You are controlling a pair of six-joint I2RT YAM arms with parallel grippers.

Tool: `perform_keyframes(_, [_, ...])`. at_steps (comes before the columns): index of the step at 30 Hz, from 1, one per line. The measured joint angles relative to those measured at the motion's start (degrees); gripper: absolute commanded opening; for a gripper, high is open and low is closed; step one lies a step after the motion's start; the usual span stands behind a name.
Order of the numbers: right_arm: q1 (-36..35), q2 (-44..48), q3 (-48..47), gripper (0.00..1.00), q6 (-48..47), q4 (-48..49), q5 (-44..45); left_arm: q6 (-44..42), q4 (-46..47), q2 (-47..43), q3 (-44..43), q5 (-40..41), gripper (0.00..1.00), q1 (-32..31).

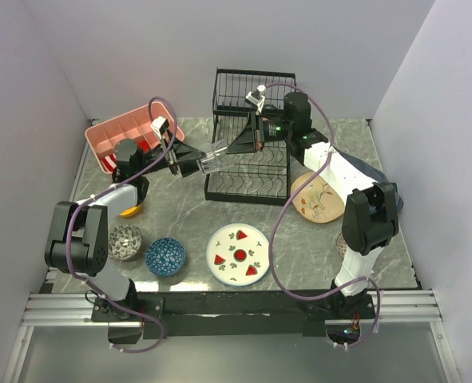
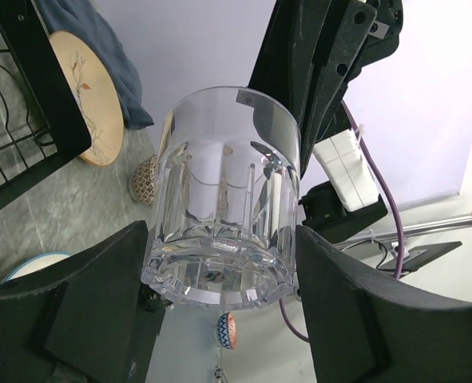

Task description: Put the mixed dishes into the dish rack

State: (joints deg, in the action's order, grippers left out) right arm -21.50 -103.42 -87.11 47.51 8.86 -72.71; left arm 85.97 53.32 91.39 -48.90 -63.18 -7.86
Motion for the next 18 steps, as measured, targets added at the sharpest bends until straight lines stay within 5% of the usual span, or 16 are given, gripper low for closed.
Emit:
perform_keyframes(2, [0.0,0.0,0.0,0.09,-0.96,-0.61,0.04,-1.01,-1.07,0.0,-0.35,-0.24,0.16,0.02])
perform_keyframes(4, [0.09,0.0,0.0,0.39,-1.88,-1.14,0.11,-2.64,-2.97,0.0,-1.25,-0.66,0.06,0.11])
perform_keyframes(5, [0.11,0.0,0.02,0.44,-1.95,-1.16,0.15,-3.39,-3.85,-0.04,-1.49,-0.74,0.01,0.11])
perform_keyframes(6, [0.11,0.0,0.07,0.49,-2.54,-1.18,0.44,-5.42,-5.64,-0.04,-2.16,-1.05,0.01,0.11])
perform_keyframes(10, [0.5,0.02,0.11,1.0,-4.09,-2.14,0.74,-16.39,-17.73,-0.04,-6.69,-1.11,0.01,-0.13])
perform_keyframes(18, [7.06,5.09,3.02,1.0,-18.88,-18.64,3.06,-46.34,-45.46,0.15,-18.05,4.83,0.01,-1.4])
